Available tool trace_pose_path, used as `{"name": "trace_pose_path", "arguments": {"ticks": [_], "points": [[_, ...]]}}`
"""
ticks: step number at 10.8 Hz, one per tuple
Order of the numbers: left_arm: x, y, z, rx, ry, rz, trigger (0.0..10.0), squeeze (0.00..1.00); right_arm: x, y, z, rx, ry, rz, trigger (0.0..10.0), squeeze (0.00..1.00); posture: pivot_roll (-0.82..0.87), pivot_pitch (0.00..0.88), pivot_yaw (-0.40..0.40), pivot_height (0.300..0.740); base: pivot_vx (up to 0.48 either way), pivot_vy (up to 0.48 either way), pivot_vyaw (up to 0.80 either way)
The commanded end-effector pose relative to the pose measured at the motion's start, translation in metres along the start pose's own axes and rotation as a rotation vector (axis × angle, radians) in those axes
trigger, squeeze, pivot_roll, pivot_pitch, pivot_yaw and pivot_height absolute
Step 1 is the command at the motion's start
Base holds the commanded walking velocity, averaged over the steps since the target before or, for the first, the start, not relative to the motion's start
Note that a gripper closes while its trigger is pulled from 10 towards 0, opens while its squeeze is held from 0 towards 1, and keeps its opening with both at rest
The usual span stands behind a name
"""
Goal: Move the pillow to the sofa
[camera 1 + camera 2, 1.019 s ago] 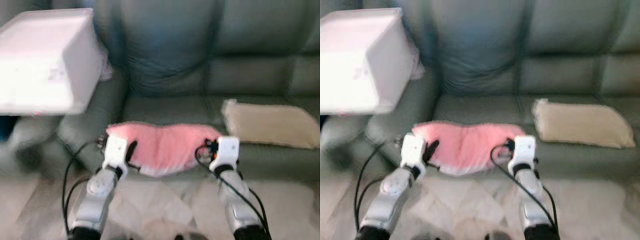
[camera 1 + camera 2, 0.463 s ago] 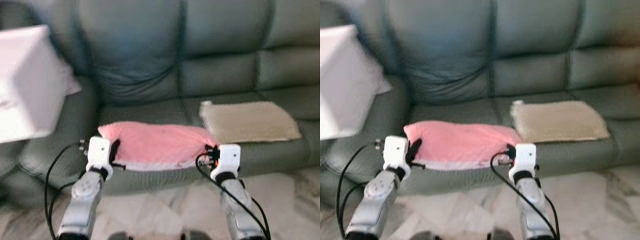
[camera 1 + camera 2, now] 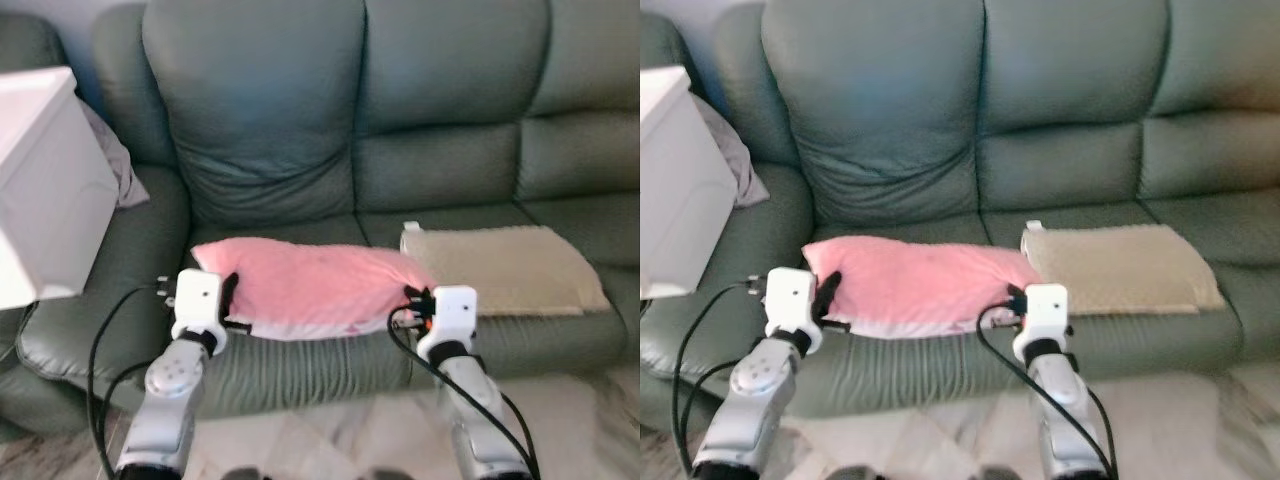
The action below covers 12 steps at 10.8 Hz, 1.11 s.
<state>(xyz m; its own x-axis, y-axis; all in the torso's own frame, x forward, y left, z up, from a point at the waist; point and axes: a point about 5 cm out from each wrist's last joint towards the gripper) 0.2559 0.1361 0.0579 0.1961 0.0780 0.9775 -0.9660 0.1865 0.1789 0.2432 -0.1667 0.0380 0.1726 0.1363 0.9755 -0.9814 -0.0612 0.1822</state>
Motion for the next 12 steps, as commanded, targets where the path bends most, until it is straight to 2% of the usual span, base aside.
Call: {"name": "trace_pose_path", "arguments": {"ticks": [1,4,8,12], "points": [[0.0041,0.0009,-0.0048,0.008,-0.025,0.012,10.0,0.00,0.0118,-0.0049,-0.0006,-0.004,-0.007,0.048,10.0,0.00,0.00,0.000,0.009,0.740,0.311,0.000,0.00],[0.0030,-0.0001,-0.0049,0.030,-0.029,0.007,10.0,0.00,0.0145,-0.0049,-0.0020,0.031,-0.017,0.064,10.0,0.00,0.00,0.000,0.005,0.740,0.086,0.000,0.15],[0.0047,-0.0015,-0.0079,0.061,-0.041,0.018,10.0,0.00,0.0150,-0.0052,-0.0031,0.034,-0.018,0.062,10.0,0.00,-0.01,0.000,0.004,0.740,0.000,0.000,0.72],[0.0037,-0.0054,-0.0009,0.025,-0.028,0.008,10.0,0.00,0.0123,-0.0061,-0.0004,-0.002,-0.016,0.042,10.0,0.00,-0.01,0.000,0.005,0.740,0.000,0.000,0.00]]}}
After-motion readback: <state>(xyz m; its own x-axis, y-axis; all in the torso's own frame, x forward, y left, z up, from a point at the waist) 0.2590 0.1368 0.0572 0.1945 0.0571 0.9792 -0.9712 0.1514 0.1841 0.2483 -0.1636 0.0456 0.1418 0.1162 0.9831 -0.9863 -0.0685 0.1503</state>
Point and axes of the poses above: a point about 5 cm out from each wrist's last joint towards the gripper, its own y axis pointing back from the gripper into the wrist, its own x axis along the axis of the wrist's last joint, z = x × y, and after that the axes turned 7 degrees about y, right-handed
